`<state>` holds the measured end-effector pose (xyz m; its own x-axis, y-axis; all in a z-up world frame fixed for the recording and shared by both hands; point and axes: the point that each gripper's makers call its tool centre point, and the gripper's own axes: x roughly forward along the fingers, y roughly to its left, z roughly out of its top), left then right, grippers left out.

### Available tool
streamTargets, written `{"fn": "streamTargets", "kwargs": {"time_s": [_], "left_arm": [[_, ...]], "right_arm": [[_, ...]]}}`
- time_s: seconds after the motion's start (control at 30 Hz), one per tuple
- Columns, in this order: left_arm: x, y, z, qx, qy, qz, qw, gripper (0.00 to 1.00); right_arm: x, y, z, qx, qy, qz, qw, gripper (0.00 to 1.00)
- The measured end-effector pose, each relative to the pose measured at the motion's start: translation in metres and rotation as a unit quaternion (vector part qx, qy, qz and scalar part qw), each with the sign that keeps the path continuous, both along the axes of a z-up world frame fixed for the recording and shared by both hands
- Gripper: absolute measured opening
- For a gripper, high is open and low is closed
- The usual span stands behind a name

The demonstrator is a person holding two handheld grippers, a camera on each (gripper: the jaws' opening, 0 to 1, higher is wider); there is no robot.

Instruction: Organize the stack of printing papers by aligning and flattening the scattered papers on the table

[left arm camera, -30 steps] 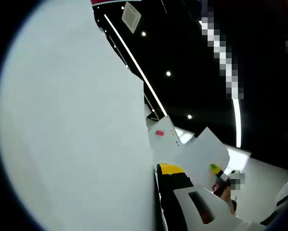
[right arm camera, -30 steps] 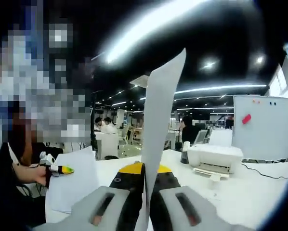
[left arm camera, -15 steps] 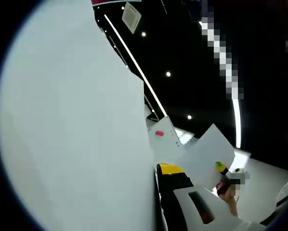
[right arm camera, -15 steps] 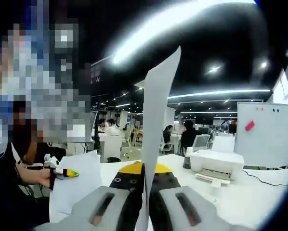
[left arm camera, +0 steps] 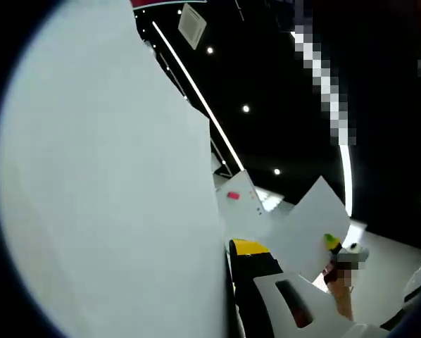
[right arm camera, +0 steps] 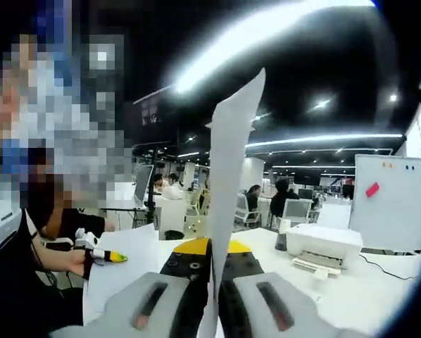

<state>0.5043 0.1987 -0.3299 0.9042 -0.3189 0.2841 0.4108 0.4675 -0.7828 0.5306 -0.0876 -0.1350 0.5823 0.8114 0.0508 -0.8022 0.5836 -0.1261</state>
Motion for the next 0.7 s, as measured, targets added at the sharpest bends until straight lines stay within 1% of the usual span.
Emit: {"fn": "streamTargets", "kwargs": {"time_s": [0.1, 0.23, 0.47, 0.7], "left_arm": [[0.000, 0.000, 0.000, 0.001, 0.000, 0.000, 1.0000, 0.08], [0.001, 0.000, -0.001, 0.002, 0.001, 0.000, 1.0000, 0.08], [0.001, 0.000, -0.001, 0.002, 0.002, -0.001, 1.0000, 0.08], [0.001, -0.001, -0.002, 0.002, 0.002, -0.003, 1.0000, 0.08]], "right_arm": [[-0.005, 0.004, -0.001, -0.012, 0.003, 0.010, 0.9999, 0.00], [-0.011, 0.008, -0.002, -0.018, 0.008, 0.021, 0.9996, 0.00], [-0.019, 0.020, -0.006, -0.036, 0.008, 0.047, 0.9982, 0.00], [-0.028, 0.028, -0.010, -0.049, 0.002, 0.071, 0.9963, 0.00]]}}
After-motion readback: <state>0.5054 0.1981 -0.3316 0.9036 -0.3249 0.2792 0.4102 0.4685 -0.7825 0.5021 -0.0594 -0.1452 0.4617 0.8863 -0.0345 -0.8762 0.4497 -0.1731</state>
